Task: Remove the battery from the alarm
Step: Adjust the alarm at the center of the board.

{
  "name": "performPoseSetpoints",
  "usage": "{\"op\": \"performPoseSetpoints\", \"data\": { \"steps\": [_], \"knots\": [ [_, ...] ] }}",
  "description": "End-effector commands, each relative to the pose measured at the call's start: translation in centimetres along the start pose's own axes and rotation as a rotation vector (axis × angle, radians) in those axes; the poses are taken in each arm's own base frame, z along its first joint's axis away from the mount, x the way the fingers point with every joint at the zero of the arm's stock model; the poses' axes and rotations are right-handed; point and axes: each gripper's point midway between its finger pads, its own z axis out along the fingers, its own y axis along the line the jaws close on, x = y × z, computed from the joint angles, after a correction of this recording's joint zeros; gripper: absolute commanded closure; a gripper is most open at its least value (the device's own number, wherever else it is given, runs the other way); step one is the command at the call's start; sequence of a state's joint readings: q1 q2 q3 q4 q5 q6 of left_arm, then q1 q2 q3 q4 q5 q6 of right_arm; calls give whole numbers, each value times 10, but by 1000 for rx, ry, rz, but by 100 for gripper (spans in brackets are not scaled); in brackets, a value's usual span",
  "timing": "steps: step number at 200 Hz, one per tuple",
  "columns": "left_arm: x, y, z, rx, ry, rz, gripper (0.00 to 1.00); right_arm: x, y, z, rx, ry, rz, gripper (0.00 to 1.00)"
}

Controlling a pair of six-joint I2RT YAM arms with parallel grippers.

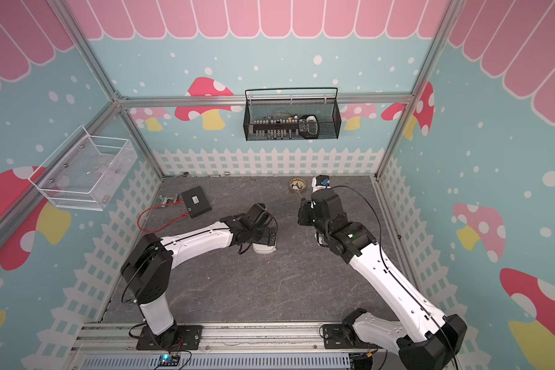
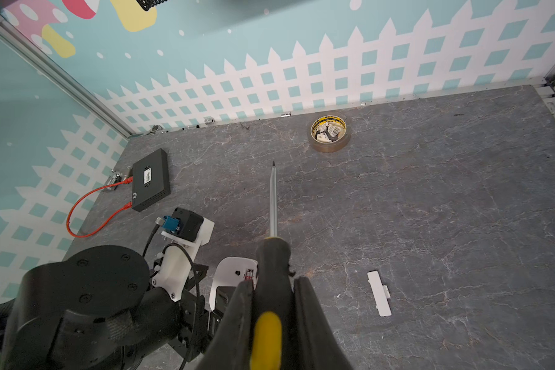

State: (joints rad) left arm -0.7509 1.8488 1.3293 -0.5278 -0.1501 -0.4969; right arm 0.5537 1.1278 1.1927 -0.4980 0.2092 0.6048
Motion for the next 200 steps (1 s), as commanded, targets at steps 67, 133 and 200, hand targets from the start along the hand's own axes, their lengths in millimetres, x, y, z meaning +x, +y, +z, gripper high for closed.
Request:
{"op": "performPoseSetpoints", "data": {
  "steps": [67, 133, 200],
  "knots": [
    [6, 9, 17, -163, 89, 85, 1, -15, -4, -6, -13, -42, -15, 100],
    [13, -10, 34, -106, 126, 87, 1, -22, -6, -13, -21, -60, -13, 100],
    [28, 2, 33, -155, 150, 91, 1, -24, -5, -14, -30, -62, -15, 100]
  ]
}}
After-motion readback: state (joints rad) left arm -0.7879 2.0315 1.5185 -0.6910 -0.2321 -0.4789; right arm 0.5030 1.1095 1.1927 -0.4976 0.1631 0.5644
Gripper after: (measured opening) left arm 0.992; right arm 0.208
